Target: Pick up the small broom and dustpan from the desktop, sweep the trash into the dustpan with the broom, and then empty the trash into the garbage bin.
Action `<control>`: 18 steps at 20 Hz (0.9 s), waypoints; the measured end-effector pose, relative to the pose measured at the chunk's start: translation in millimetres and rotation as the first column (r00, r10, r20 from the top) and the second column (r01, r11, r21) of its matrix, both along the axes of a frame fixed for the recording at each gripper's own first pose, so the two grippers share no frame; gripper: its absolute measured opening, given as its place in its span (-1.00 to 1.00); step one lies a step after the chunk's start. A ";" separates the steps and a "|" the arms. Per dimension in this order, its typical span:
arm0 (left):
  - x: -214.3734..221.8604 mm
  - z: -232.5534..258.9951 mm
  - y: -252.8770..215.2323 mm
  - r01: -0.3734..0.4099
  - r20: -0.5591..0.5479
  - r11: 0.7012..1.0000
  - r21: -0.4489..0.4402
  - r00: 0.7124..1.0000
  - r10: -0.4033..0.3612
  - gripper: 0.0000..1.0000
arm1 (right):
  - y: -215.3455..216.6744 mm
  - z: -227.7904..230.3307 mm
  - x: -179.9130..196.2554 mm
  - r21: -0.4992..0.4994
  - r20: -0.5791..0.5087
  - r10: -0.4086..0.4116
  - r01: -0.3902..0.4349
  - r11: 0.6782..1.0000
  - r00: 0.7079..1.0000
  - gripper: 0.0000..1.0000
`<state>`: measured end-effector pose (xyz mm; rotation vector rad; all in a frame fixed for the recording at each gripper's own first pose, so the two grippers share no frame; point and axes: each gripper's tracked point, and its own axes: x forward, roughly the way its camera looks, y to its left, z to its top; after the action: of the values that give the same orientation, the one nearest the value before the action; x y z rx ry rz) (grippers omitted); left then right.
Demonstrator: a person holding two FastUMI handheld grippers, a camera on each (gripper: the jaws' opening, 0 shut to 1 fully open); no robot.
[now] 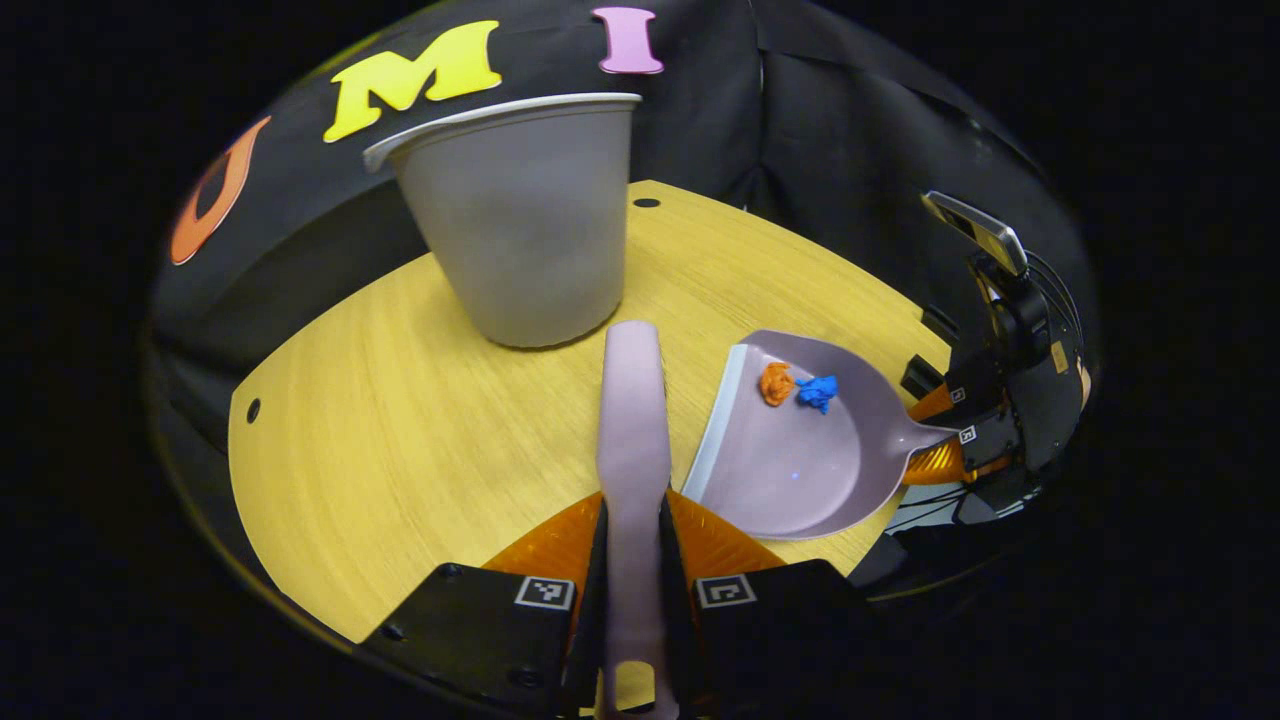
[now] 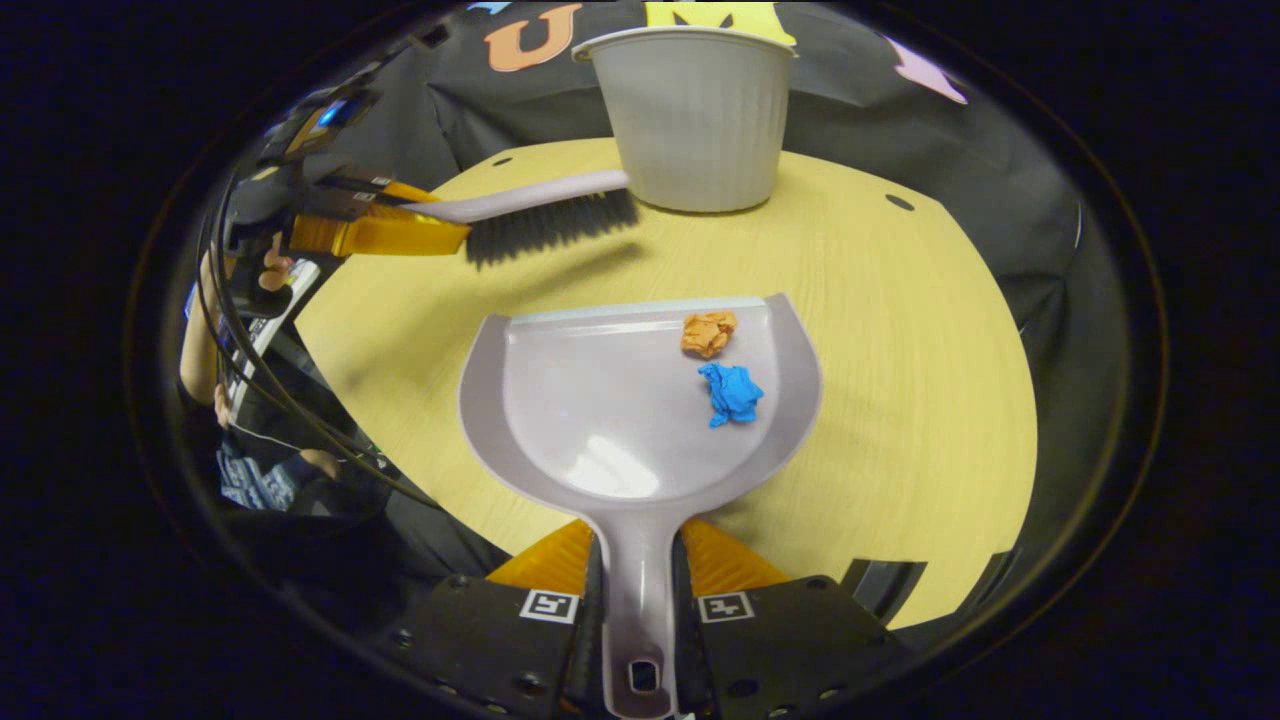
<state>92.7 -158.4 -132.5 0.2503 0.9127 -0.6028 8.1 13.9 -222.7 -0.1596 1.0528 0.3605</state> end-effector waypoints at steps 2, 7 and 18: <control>-12.9 3.0 25.5 -0.050 -0.010 0.999 0.000 0.999 0.050 -0.40 | 1.1 8.7 3.8 0.006 0.026 -0.016 0.016 1.000 1.000 -0.43; -28.1 -1.7 86.1 -0.163 0.008 0.986 0.014 0.987 0.163 -0.40 | 3.5 58.5 20.0 0.039 0.100 -0.038 0.035 0.999 0.994 -0.43; -54.3 7.7 134.2 -0.249 -0.004 0.968 -0.027 0.968 0.249 -0.39 | 15.6 177.1 114.4 -0.032 0.193 -0.131 0.140 0.990 0.972 -0.43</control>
<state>38.4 -24.2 -124.8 0.1077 0.9187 -0.3822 122.5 29.5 -45.6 -0.1587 0.8774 0.1937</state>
